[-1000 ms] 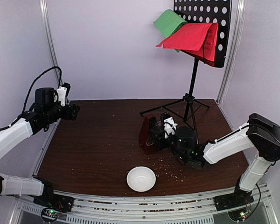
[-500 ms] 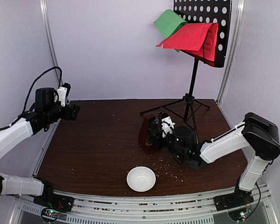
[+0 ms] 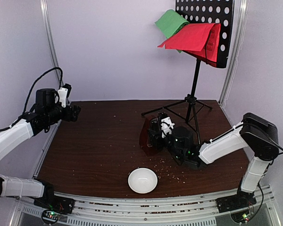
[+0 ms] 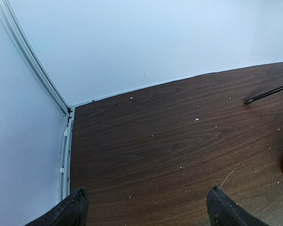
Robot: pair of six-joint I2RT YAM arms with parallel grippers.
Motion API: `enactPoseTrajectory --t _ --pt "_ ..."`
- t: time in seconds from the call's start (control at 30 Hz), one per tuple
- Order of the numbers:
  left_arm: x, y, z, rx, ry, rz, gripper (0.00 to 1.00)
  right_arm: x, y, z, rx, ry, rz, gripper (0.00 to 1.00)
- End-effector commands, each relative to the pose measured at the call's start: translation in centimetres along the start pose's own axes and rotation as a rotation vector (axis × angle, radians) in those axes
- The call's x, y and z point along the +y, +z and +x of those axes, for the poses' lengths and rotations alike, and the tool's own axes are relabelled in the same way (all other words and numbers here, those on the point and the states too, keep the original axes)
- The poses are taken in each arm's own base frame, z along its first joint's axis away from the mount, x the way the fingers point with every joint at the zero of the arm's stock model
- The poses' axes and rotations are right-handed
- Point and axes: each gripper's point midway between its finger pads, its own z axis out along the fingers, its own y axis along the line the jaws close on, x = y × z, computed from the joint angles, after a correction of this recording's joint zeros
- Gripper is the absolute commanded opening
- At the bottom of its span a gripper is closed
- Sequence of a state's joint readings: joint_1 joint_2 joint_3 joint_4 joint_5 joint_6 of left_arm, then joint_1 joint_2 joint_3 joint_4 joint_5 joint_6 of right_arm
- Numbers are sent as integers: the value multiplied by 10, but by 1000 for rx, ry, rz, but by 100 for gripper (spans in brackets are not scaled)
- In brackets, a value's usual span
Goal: Pack up the instrument practice props
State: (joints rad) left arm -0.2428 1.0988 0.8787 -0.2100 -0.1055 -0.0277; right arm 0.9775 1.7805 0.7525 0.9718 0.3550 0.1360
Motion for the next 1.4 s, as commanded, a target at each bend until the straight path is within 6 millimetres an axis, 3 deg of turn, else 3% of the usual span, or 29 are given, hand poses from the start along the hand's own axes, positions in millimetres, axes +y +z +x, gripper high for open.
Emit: enactPoseTrajectory --t 0.0,0.4,0.53,0.77,0.87,1.1,1.37 --pt "3 0 -7 -34 3 -20 90 3 -2 59 182 -40 -25 62" --pt "3 0 -6 -34 3 -20 90 3 1 66 199 -32 -24 67" --pt "3 0 -7 -34 4 -21 90 3 0 66 199 -31 -24 75" --pt "4 -1 -7 -36 2 -23 90 1 -3 63 187 -25 -23 98" --pt "4 -1 -6 -35 3 -25 90 -1 -8 62 185 -28 -21 100" --pt "10 -3 -7 -35 1 -60 93 -13 -33 67 219 -45 -24 100" --pt "14 -1 -2 -20 2 -86 96 -38 -79 74 284 -99 -10 100"
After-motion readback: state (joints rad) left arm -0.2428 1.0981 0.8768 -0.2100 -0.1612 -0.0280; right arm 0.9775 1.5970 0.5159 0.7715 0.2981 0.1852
